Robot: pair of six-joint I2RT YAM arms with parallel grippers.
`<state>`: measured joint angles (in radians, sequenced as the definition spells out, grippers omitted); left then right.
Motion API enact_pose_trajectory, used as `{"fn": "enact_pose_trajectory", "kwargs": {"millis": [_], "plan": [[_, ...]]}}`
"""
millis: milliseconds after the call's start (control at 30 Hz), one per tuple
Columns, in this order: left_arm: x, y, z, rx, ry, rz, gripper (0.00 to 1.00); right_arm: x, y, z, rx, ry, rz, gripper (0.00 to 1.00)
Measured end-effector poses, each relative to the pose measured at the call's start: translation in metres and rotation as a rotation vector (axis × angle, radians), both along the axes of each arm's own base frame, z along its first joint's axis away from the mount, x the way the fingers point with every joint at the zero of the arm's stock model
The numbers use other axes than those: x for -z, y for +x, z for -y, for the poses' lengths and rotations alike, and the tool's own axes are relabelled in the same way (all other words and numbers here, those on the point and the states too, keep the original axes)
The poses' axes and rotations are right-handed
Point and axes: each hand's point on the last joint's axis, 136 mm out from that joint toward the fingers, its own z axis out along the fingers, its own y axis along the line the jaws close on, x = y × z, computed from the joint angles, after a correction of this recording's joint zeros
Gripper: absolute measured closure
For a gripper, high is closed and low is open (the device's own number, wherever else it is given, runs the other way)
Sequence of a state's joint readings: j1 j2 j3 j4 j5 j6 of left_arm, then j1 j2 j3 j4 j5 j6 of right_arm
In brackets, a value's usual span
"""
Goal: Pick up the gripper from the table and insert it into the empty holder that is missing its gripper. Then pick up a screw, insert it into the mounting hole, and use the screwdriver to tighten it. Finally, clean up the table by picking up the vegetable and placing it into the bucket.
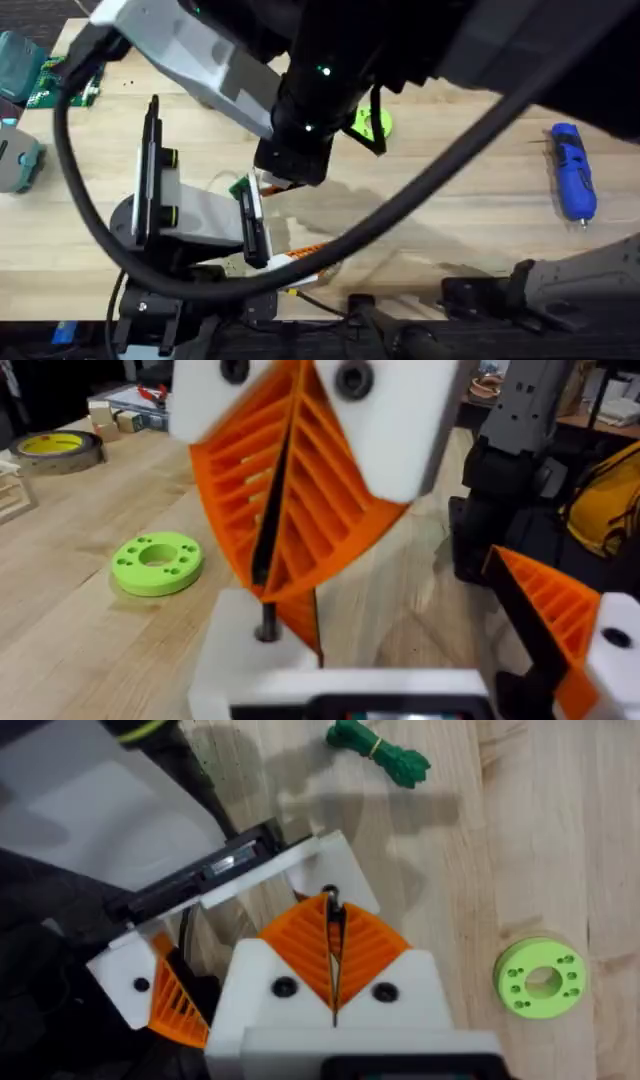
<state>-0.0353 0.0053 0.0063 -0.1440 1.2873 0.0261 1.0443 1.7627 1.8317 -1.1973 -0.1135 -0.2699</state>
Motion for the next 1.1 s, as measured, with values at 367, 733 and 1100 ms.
{"fn": "enact_pose_trajectory", "kwargs": {"millis": [367, 733, 1100], "plan": [[0.0, 0.0, 0.0, 0.0, 0.0, 0.0, 0.008, -0.0001, 0.0, -0.0001, 0.0, 0.0, 0.0, 0.996], [0.0001, -0.0006, 0.0002, 0.003, -0.003, -0.013, 0.008, 0.0036, -0.0001, -0.0049, -0.005, 0.007, -0.013, 0.996], [0.0001, -0.0028, 0.0011, 0.016, -0.005, -0.019, 0.008, 0.0058, -0.0003, -0.0062, -0.007, 0.005, -0.019, 0.996]]}}
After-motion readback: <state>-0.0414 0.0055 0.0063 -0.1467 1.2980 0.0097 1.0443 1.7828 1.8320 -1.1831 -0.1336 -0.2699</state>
